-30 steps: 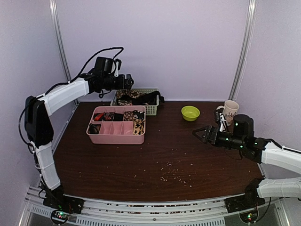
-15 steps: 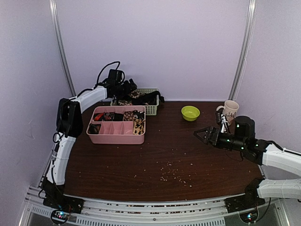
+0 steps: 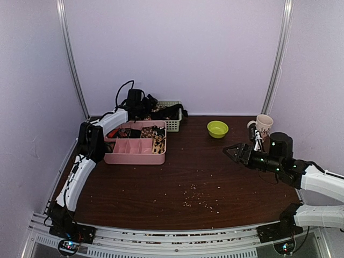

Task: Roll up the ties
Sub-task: Pick up the tie from the bin.

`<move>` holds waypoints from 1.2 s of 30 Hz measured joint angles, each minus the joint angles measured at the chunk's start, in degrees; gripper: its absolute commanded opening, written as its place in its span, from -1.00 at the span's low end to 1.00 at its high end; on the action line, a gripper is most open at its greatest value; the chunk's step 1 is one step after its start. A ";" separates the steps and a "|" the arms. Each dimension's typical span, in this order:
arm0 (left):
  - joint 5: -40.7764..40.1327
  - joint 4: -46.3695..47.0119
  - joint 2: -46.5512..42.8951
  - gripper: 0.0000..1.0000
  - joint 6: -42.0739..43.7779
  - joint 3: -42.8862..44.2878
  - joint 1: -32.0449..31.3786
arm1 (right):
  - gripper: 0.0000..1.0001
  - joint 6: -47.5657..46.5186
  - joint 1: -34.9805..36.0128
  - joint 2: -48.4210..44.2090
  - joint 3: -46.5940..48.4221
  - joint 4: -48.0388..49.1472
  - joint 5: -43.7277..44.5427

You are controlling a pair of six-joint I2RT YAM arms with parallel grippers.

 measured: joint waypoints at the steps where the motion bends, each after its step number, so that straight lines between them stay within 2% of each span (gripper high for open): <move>1: -0.17 0.55 0.37 0.96 -0.59 0.17 0.26 | 0.99 0.15 -0.02 0.00 0.00 -0.02 0.22; 4: -0.42 2.75 1.46 0.94 -2.23 1.33 0.81 | 0.99 0.70 -0.02 0.00 0.00 -0.24 0.94; 9: -0.42 6.64 4.39 0.81 -5.68 3.74 1.60 | 0.99 1.16 -0.35 -0.24 0.00 -1.60 2.54; 13: -0.52 8.83 6.45 0.60 -8.61 4.02 1.81 | 0.99 1.29 -0.66 -0.39 0.00 -2.93 3.72; 15: -0.79 9.70 7.56 0.38 -9.44 4.39 1.81 | 1.00 1.33 -0.79 -0.39 0.00 -3.50 4.22; 17: -0.85 10.12 8.02 0.25 -10.27 4.39 1.77 | 1.00 1.57 -0.92 -0.39 0.00 -3.82 4.63; 19: -0.85 10.64 8.20 -0.05 -10.82 4.42 1.68 | 1.00 1.86 -0.98 -0.37 0.00 -4.02 4.76; 22: -0.85 11.41 8.22 -0.68 -12.02 4.44 1.68 | 1.00 2.25 -1.05 -0.37 0.00 -4.31 5.09; 25: -0.83 12.41 8.28 -1.00 -12.31 4.46 1.68 | 0.99 2.38 -1.27 -0.42 0.00 -4.68 5.42; 31: -0.79 14.97 8.00 -1.00 -11.06 3.87 1.66 | 0.96 2.58 -1.31 -1.22 0.00 -5.18 5.51; 36: -0.09 16.68 3.54 -1.00 -5.55 -2.25 1.62 | 0.96 2.58 -1.31 -1.81 0.00 -5.07 5.49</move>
